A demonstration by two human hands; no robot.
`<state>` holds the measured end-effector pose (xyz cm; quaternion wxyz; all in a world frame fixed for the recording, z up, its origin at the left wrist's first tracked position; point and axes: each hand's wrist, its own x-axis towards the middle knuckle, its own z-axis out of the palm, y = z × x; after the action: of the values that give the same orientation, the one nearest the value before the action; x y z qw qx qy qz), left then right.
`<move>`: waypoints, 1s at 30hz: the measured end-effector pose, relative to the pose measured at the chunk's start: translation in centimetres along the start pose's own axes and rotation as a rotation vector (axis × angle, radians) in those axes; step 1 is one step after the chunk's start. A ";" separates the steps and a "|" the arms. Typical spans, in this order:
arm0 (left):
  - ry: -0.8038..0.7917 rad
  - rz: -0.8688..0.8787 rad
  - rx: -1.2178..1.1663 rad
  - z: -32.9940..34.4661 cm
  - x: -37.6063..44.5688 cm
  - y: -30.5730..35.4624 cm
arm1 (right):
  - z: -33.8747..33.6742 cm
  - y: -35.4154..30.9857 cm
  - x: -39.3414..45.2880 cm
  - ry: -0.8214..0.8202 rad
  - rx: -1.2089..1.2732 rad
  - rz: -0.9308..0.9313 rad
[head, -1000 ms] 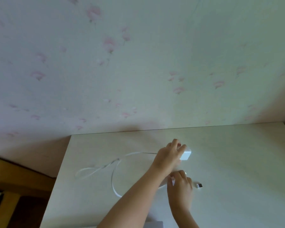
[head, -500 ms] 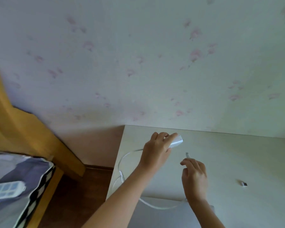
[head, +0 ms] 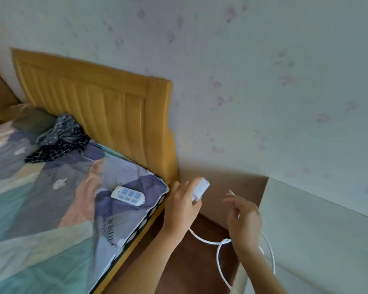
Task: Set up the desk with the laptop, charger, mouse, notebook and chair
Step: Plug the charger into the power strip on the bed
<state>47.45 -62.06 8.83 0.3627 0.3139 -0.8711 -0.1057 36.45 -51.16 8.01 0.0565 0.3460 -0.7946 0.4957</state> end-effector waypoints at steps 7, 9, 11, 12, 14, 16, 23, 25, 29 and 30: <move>0.058 -0.233 0.008 -3.1 -3.4 -12.6 | 13.0 -7.9 -3.3 -0.303 0.116 0.013; 0.067 -0.307 -0.004 -3.1 -4.1 -16.6 | 17.0 -9.7 -4.3 -0.376 0.194 0.151; 0.087 -0.347 -0.008 -3.0 -4.3 -20.8 | 21.3 -11.4 -4.6 -0.417 0.251 0.295; 0.097 -0.355 -0.003 -2.9 -4.3 -23.1 | 23.6 -11.8 -4.9 -0.428 0.257 0.337; 0.121 -0.360 0.020 -2.4 -4.1 -27.5 | 28.4 -12.4 -5.4 -0.439 0.247 0.383; 0.117 -0.397 0.022 -1.4 -4.1 -31.7 | 33.2 -12.8 -6.1 -0.441 0.207 0.422; -0.119 -0.561 -0.060 5.2 -4.4 -41.6 | 44.9 -10.9 -7.2 -0.451 -0.028 0.444; -0.174 -0.629 -0.116 7.2 -4.8 -42.8 | 46.8 -9.1 -7.3 -0.470 -0.059 0.445; -0.199 -0.742 -0.265 9.9 -6.0 -44.2 | 50.0 -5.7 -7.8 -0.539 -0.174 0.463; -0.233 -0.745 -0.307 10.2 -6.5 -44.4 | 50.5 -4.9 -8.1 -0.543 -0.221 0.444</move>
<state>64.66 -93.15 -20.43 0.2411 0.5357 -0.7075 -0.3928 58.37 -90.25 -17.20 -0.2286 0.2758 -0.8851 0.2970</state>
